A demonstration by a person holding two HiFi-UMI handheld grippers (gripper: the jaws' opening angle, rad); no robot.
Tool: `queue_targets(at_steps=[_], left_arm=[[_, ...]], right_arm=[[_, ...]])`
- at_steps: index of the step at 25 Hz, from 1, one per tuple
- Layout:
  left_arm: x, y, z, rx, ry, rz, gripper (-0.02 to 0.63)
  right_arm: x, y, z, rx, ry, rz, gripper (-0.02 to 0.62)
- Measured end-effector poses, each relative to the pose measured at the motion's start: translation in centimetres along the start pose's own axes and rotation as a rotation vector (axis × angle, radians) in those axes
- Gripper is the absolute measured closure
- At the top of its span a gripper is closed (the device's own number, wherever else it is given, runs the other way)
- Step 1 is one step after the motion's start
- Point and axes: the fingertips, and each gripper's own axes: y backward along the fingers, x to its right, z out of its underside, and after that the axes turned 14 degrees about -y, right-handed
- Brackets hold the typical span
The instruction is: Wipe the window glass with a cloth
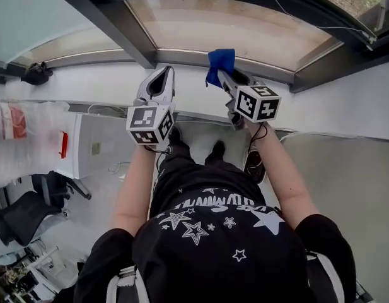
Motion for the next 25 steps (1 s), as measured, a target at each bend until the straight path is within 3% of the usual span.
queue_targets(at_steps=[15, 25], left_arm=[[-16.1, -0.8, 3.0, 0.018, 0.057, -0.046, 0.597], [-25.2, -2.5, 5.4, 0.037, 0.079, -0.031, 0.598]], right_arm=[[-7.7, -15.1, -0.3, -0.048, 0.056, 0.018, 0.520], [-11.0, -27.8, -1.5, -0.069, 0.185, 0.019, 0.520]])
